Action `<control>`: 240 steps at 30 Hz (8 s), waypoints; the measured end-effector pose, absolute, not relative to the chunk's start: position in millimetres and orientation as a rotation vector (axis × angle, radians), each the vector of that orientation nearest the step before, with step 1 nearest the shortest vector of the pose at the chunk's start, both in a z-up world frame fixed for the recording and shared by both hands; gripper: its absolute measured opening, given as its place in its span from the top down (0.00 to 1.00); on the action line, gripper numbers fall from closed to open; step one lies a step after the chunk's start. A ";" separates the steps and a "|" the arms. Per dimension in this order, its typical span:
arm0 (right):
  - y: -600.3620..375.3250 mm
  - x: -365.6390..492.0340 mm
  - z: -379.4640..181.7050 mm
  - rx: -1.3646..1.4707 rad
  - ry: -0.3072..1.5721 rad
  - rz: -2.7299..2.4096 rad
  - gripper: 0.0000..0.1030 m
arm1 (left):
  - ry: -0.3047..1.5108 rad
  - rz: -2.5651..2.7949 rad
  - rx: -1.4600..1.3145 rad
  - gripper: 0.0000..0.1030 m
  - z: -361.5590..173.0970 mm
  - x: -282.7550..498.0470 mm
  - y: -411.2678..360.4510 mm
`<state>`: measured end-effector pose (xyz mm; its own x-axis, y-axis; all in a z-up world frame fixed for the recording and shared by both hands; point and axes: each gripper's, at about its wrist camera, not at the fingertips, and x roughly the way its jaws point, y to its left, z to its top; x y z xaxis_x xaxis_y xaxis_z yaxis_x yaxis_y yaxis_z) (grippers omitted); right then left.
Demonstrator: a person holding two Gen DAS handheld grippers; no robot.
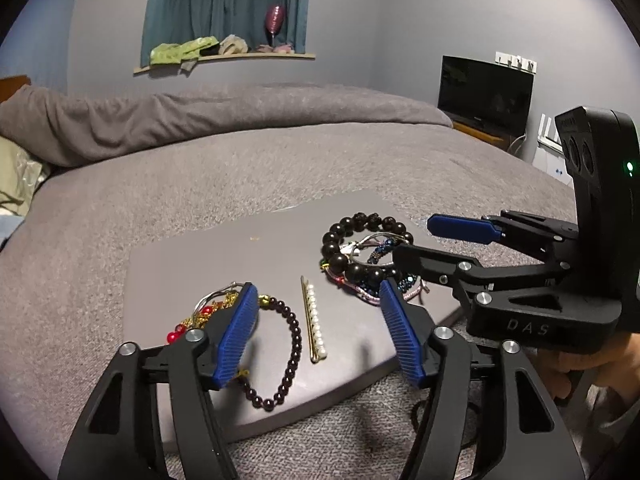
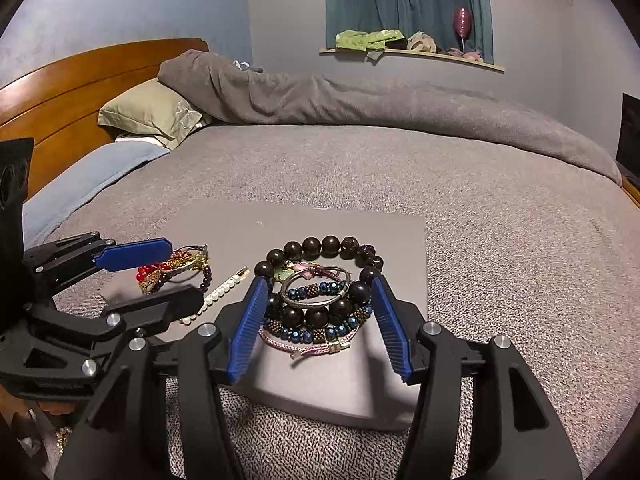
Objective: Organize jewelry
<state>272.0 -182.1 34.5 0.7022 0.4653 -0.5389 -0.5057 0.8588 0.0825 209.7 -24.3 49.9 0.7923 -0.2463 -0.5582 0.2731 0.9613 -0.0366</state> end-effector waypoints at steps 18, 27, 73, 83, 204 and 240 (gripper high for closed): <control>-189.2 231.2 34.5 -0.075 0.588 0.608 0.42 | 0.584 -0.254 0.020 0.34 57.9 156.4 -6.8; -194.4 197.3 29.3 -0.102 0.595 0.642 0.39 | 0.605 -0.267 0.071 0.34 50.5 117.4 -4.1; -164.8 177.1 -25.1 -0.222 0.762 0.686 0.37 | 0.750 -0.353 0.104 0.59 -7.8 28.1 0.4; -160.6 178.1 -25.8 -0.214 0.770 0.718 0.88 | 0.713 -0.370 0.106 0.59 -1.1 24.1 -2.9; -200.3 214.7 43.4 0.013 0.493 0.625 0.07 | 0.458 -0.085 -0.009 0.05 66.9 134.4 7.8; -226.8 148.1 14.7 -0.008 0.372 0.577 0.05 | 0.376 -0.048 -0.020 0.05 33.1 91.2 3.8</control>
